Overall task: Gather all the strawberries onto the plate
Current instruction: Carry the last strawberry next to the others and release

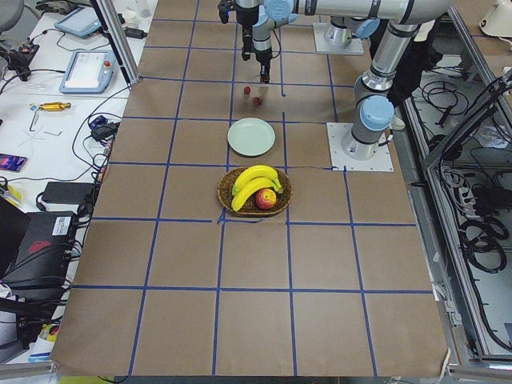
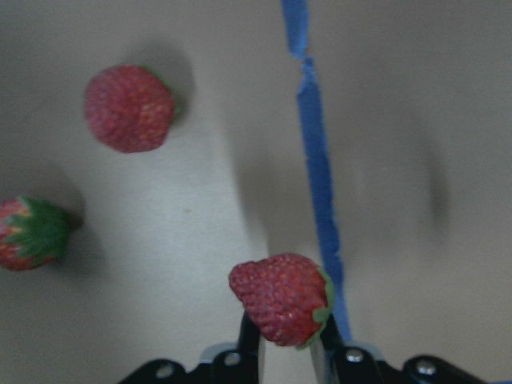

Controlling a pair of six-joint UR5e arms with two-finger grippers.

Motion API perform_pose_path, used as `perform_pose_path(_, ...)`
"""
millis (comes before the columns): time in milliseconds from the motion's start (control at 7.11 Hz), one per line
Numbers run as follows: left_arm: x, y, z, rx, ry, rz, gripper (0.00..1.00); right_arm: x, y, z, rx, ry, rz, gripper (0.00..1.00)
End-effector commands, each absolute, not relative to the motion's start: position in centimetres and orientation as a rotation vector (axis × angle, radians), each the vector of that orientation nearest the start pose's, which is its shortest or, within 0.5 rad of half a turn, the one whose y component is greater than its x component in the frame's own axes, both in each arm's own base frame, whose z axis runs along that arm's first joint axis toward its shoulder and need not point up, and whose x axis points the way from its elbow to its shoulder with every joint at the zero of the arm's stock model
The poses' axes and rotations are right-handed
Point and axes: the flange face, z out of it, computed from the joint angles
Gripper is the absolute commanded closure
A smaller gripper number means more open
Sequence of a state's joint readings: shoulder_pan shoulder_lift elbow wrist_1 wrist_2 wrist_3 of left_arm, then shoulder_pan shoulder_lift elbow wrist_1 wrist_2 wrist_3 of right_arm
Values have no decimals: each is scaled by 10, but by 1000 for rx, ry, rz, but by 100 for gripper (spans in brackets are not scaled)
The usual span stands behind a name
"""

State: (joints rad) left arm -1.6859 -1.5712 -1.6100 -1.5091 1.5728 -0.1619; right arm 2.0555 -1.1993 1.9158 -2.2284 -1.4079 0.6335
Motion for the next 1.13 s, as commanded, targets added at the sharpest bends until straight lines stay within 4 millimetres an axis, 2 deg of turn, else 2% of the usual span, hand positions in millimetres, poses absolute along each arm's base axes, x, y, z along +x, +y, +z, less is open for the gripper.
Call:
perform_pose_path(0, -188, -476, 478, -72, 3143, -46, 0, 412, -406, 197, 176, 2885, 182, 77)
perform_pose_path(141, -189, -477, 479, -72, 3145, -53, 0, 416, -407, 193, 190, 2879, 188, 76)
perform_pose_path(281, -189, -477, 479, -70, 3145, -53, 0, 417, -409, 184, 194, 2887, 203, 70)
perform_pose_path(422, -188, -476, 481, -70, 3144, -58, 0, 417, -411, 184, 186, 2902, 184, 11)
perform_pose_path(563, -188, -476, 481, -68, 3144, -58, 0, 414, -414, 184, 191, 2917, 171, 0)
perform_pose_path(703, -188, -476, 482, -68, 3144, -60, 0, 414, -417, 185, 190, 2933, 152, 0)
perform_pose_path(844, -187, -476, 483, -70, 3144, -65, 0, 404, -426, 192, 214, 2983, 96, 0)
perform_pose_path(985, -187, -476, 483, -70, 3143, -65, 0, 390, -434, 211, 255, 3044, 136, 0)
